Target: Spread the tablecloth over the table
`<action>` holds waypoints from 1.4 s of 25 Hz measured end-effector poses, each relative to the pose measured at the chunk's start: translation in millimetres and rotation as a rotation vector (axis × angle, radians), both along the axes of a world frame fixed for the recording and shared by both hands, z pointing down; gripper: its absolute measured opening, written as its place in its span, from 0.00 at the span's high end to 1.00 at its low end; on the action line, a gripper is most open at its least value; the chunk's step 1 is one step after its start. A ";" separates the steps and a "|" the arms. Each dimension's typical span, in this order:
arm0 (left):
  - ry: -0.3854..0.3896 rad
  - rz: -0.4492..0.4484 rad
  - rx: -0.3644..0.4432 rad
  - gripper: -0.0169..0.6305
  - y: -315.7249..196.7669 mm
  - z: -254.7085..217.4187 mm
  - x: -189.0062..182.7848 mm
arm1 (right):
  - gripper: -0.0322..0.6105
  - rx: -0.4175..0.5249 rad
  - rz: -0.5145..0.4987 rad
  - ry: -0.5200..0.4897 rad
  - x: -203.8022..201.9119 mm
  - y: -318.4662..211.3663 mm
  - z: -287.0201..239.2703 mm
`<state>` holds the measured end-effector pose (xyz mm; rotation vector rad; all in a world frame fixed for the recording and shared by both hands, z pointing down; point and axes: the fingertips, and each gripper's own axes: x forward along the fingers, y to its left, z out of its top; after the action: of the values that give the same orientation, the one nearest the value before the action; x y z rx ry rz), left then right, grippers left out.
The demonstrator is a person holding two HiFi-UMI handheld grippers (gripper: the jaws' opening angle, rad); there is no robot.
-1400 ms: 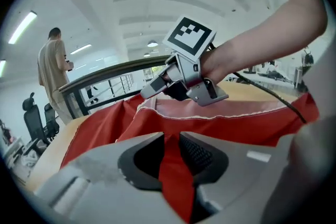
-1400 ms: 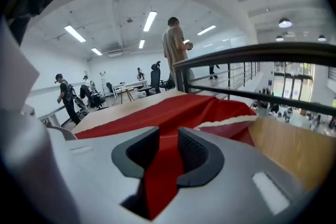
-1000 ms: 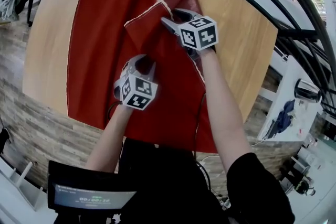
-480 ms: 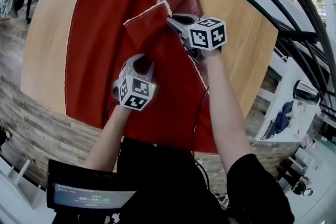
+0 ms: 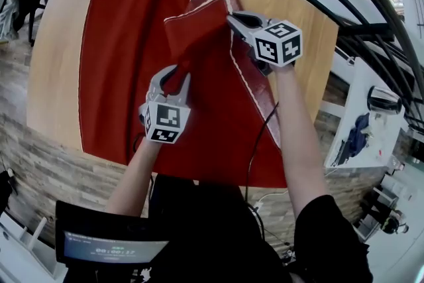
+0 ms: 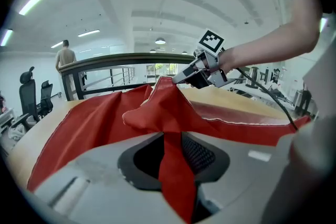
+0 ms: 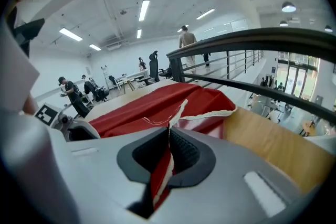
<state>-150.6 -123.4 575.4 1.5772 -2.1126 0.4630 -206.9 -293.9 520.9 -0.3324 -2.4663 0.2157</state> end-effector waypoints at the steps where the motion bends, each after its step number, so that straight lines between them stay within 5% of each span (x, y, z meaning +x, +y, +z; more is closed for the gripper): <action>1: -0.002 0.009 0.014 0.81 -6.3 -4.1 -0.2 | 0.91 0.034 0.007 0.013 7.8 -13.6 -4.6; 9: -0.018 0.145 0.171 0.90 -131.4 -56.8 27.5 | 0.91 0.238 0.246 -0.017 95.2 -148.5 -46.8; 13: -0.073 0.226 0.212 0.93 -205.2 -79.6 52.1 | 0.92 0.347 0.267 0.016 132.6 -194.3 -44.3; 24: -0.197 0.420 0.225 0.91 -389.6 -95.4 127.5 | 0.92 0.606 0.296 0.138 204.8 -393.5 -53.3; 35: -0.221 0.431 0.193 0.89 -466.6 -58.0 173.3 | 0.92 0.701 0.488 0.208 266.7 -535.0 -9.3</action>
<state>22.7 -590.0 517.4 2.1993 -2.0159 0.6129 59.8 -828.9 511.6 0.5625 -2.2047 -0.3949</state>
